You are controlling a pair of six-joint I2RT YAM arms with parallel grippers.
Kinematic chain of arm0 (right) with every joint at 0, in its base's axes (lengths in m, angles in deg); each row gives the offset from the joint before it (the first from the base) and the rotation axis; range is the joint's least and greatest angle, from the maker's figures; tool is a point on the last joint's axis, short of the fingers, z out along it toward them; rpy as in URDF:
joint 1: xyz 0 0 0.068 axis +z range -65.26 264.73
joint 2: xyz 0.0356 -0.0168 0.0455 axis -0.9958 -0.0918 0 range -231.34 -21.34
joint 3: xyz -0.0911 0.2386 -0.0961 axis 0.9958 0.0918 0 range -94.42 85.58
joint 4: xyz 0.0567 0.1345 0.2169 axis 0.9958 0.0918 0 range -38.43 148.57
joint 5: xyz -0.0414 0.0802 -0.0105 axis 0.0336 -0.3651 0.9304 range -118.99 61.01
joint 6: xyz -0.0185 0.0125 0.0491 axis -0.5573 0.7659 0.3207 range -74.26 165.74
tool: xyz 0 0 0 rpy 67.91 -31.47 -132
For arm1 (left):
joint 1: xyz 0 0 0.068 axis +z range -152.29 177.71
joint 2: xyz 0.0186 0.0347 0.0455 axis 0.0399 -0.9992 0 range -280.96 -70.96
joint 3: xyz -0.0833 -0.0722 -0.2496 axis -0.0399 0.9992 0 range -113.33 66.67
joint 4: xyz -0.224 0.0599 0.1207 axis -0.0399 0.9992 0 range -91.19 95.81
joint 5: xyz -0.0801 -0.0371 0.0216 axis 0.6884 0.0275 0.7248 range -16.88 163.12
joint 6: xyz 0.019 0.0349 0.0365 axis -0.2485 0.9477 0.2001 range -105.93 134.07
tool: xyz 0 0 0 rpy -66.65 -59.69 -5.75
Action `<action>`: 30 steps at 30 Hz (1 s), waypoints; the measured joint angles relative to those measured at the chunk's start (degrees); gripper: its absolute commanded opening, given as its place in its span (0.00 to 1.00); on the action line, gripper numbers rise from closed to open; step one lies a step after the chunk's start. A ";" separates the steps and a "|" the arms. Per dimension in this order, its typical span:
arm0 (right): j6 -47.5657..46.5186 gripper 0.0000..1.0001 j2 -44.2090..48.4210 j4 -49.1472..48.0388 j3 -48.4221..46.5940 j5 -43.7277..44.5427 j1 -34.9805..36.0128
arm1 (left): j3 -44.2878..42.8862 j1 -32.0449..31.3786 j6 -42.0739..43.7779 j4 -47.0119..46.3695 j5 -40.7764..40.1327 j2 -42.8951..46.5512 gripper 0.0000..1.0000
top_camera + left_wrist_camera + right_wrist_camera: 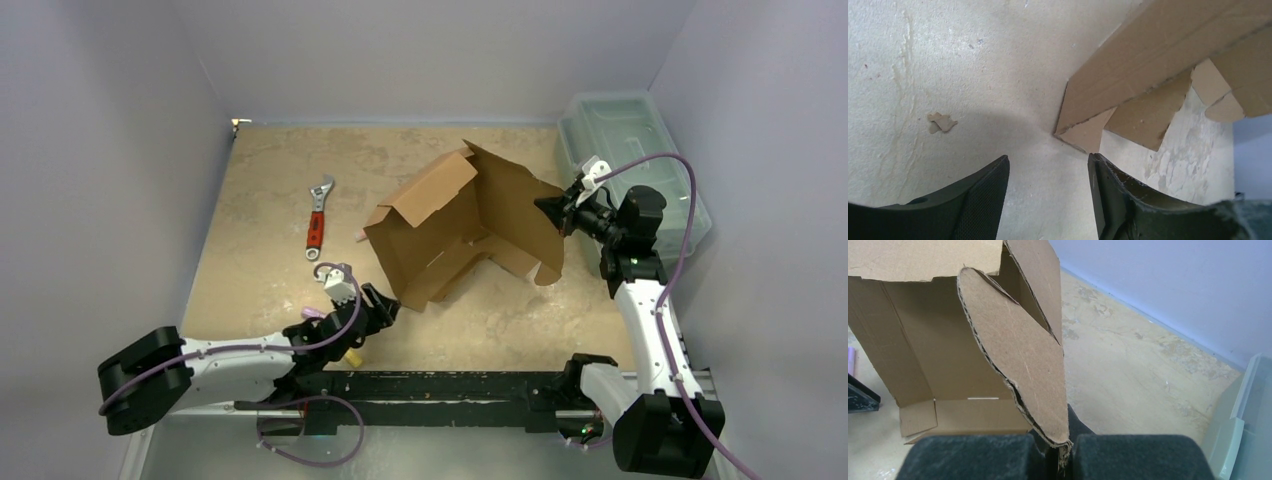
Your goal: Fold the paper box
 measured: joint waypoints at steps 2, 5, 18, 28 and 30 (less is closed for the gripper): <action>0.02 0.00 -0.02 -0.02 0.00 0.00 0.00 | 0.02 0.33 -3.39 -1.36 -0.31 -2.49 0.56; 0.09 0.00 0.00 -0.02 0.00 0.00 0.00 | -1.46 0.50 -7.61 -1.27 -0.98 -6.43 0.54; 0.13 0.00 -0.02 -0.04 0.00 -0.04 0.00 | -4.31 1.92 -15.72 -16.37 1.36 -22.80 0.32; 0.17 0.00 -0.02 -0.11 0.11 -0.22 0.00 | -9.38 2.62 -10.80 -24.63 6.43 -31.47 0.26; 0.17 0.00 -0.11 -0.17 0.11 -0.24 -0.02 | -10.38 2.71 -10.21 -26.71 7.58 -33.46 0.27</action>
